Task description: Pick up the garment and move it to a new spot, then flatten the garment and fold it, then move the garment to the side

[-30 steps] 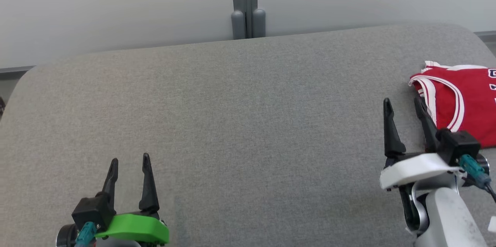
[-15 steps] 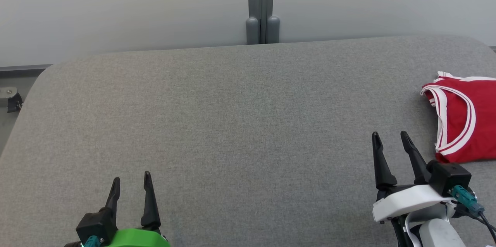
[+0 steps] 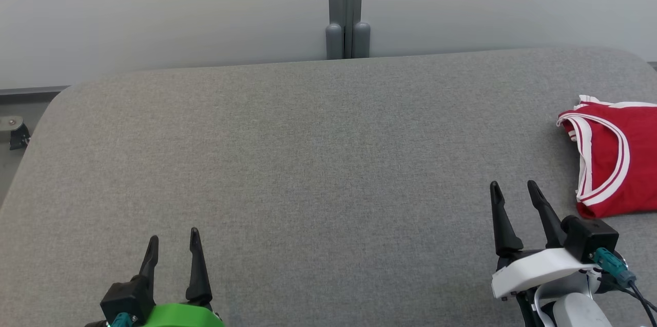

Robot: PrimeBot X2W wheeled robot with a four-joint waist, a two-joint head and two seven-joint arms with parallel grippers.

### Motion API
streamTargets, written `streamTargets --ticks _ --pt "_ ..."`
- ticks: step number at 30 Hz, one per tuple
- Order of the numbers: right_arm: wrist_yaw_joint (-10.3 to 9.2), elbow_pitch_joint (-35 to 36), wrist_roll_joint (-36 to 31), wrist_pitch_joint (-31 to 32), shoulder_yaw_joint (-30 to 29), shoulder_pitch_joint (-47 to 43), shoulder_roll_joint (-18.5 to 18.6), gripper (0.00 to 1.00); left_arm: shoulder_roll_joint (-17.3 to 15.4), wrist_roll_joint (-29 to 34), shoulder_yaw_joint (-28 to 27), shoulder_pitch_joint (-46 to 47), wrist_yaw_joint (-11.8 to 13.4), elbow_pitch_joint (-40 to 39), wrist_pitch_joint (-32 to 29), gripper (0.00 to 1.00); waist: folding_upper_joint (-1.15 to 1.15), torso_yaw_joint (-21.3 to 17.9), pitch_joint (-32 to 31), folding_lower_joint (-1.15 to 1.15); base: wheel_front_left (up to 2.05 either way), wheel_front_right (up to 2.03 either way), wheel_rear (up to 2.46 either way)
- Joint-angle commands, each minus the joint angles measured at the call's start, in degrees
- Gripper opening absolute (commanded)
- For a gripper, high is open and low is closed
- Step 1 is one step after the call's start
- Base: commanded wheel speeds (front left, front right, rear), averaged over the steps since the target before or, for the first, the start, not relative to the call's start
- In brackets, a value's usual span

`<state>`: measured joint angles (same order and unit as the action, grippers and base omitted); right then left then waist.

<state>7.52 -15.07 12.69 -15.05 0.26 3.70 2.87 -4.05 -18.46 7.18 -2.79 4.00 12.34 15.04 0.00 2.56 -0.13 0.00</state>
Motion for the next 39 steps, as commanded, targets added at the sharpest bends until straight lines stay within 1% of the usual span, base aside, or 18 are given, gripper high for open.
streamTargets --ticks 1,13,14,18,29,39 --pt "-0.08 -0.3 0.2 -0.1 0.0 0.0 0.1 1.0 0.1 -0.1 -0.2 -0.4 -0.4 0.2 0.2 1.0 0.0 0.0 0.0 0.0 0.0 0.0 0.0" --pt "-0.09 -0.5 0.4 -0.1 0.4 0.3 0.1 1.0 0.2 -0.6 -0.3 0.0 -0.8 0.7 0.2 1.0 0.0 0.2 0.0 0.0 0.0 0.0 0.0" --pt "0.01 -0.4 0.3 0.0 0.4 0.1 0.0 0.0 0.0 -0.3 -0.1 0.0 -0.6 0.7 0.0 0.0 0.0 0.2 0.0 0.0 0.0 0.0 0.0" --pt "0.01 -2.1 1.2 0.4 0.2 -0.5 -0.3 0.0 0.1 -1.1 0.0 -0.1 -0.7 2.5 -0.6 0.0 0.0 0.2 0.0 0.0 0.0 0.0 0.0" --pt "0.0 -1.5 12.9 3.6 -0.8 0.0 -0.2 0.0 0.2 -11.9 -2.2 1.4 -2.3 2.4 -3.8 0.0 0.0 -0.1 0.1 0.0 0.0 0.0 0.0" --pt "0.0 -1.1 22.2 6.0 -1.6 0.4 -0.2 0.0 0.4 -20.6 -3.8 2.5 -3.6 2.2 -6.2 0.0 0.0 -0.3 0.1 0.0 0.0 0.0 0.0"
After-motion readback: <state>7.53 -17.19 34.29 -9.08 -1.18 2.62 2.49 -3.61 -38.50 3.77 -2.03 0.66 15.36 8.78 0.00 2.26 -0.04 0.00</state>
